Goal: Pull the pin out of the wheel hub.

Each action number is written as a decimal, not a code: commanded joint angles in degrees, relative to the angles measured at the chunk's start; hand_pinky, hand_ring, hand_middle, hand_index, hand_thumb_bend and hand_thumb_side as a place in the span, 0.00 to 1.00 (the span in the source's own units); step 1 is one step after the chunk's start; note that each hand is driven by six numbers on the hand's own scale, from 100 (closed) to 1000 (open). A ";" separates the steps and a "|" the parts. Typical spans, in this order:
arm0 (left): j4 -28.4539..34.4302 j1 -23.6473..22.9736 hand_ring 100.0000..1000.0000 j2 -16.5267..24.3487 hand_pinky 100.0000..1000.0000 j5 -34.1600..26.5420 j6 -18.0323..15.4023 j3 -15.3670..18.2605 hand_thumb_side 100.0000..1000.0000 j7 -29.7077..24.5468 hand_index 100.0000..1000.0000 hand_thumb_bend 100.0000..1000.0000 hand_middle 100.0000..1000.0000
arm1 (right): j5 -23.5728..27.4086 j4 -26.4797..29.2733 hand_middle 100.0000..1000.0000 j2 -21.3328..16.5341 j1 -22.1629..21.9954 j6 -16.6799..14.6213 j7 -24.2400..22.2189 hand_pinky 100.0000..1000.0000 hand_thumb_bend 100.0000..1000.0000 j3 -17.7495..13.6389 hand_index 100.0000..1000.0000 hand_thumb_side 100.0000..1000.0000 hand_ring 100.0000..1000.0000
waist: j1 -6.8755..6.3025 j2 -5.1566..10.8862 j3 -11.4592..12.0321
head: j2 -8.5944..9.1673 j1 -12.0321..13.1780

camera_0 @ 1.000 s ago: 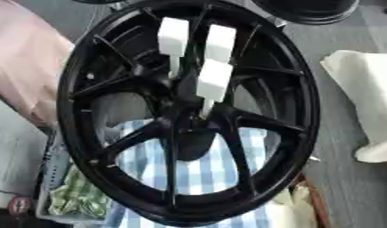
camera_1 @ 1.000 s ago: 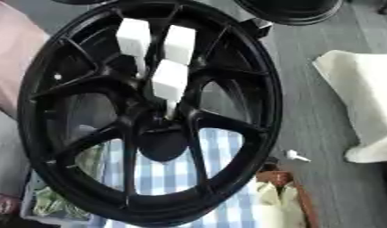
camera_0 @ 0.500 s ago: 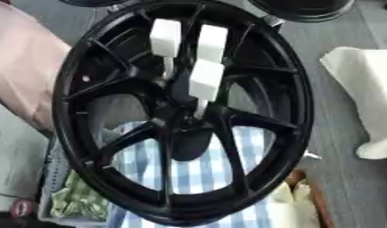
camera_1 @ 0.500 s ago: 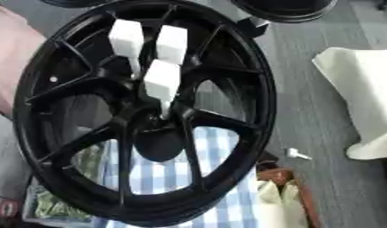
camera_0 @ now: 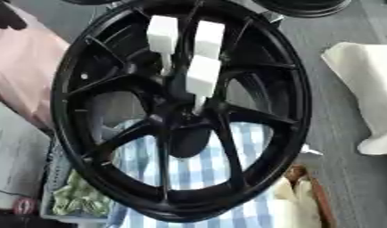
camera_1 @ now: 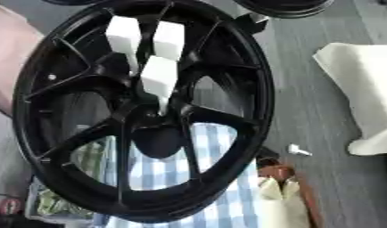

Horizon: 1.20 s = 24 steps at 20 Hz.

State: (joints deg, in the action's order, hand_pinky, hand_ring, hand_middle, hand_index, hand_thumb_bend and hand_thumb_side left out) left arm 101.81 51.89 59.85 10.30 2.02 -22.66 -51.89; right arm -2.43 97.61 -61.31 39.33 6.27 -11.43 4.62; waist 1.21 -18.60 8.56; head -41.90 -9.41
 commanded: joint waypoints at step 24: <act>-14.07 14.44 0.82 -15.51 0.84 5.38 8.99 -9.09 0.33 -0.08 0.86 0.60 0.74 | -0.49 -1.32 0.64 -0.83 2.41 -0.51 -0.63 0.79 0.00 0.22 0.71 0.32 0.75 | 0.11 1.29 -0.81 | 1.25 -0.07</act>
State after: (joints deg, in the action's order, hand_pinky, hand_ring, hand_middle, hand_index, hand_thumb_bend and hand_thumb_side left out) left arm 87.77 64.85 43.81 15.95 10.34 -32.12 -51.91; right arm -2.63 96.22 -60.74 40.83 5.88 -11.99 5.35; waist 1.39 -18.61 7.84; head -40.70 -9.68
